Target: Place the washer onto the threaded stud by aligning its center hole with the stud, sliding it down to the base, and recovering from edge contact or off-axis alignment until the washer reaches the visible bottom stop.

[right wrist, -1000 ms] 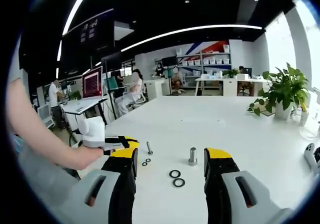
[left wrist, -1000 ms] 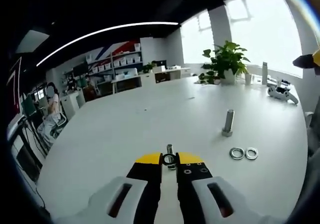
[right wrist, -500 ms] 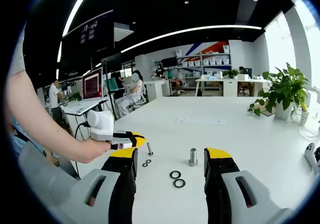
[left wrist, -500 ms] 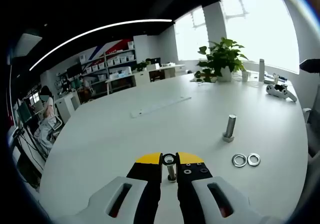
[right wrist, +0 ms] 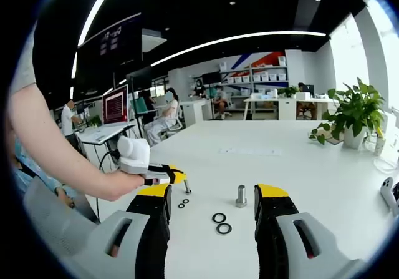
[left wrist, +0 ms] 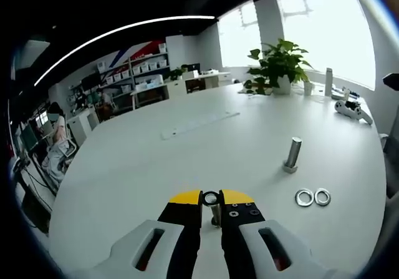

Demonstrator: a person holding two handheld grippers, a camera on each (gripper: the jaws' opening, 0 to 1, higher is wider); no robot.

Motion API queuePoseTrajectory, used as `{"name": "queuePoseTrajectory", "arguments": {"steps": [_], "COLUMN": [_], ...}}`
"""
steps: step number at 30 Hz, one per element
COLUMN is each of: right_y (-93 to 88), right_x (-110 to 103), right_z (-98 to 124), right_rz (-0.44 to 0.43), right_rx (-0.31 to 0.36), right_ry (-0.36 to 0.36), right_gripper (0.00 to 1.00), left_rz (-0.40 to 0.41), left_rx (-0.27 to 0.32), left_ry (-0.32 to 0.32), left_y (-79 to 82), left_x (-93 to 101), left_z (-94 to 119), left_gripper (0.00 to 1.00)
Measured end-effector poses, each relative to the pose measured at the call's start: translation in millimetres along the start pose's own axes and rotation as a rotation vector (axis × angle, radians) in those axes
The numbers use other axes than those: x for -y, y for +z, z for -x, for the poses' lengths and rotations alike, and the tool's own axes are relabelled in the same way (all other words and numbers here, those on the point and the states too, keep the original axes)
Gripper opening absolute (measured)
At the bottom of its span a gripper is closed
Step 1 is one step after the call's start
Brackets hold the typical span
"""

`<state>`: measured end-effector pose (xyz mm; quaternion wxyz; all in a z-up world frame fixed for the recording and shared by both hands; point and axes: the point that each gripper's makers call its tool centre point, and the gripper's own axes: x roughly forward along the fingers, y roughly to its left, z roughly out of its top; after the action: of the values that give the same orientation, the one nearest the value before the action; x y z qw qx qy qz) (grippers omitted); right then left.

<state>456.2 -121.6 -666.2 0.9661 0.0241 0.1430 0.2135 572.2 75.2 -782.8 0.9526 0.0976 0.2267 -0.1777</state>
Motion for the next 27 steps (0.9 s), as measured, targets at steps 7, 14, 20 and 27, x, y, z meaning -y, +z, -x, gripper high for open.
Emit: {"name": "queuePoseTrajectory", "arguments": {"steps": [7,14,20,27], "right_y": [0.0,0.0,-0.2,-0.9], "right_x": [3.1,2.1,2.9,4.2], "right_z": [0.3,-0.2,0.0,0.2], "right_rz": [-0.013,-0.014,-0.020,-0.023], "right_rx": [0.001,0.002,0.002,0.000], "right_ry": [-0.009,-0.006,-0.007,-0.008], "right_gripper": [0.55,0.55,0.55,0.55], "left_rz": [-0.013,-0.022,-0.016,-0.013], "left_rx": [-0.018,-0.030,-0.042,-0.042], "left_ry": [0.002,-0.005,0.002,0.001], "left_y": [-2.6,-4.6,-7.4,-8.1], "left_x": [0.6,4.7,3.4,3.0], "left_z": [-2.0,-4.2,-3.5,-3.7], "left_gripper": [0.08,0.08,0.08,0.08]}}
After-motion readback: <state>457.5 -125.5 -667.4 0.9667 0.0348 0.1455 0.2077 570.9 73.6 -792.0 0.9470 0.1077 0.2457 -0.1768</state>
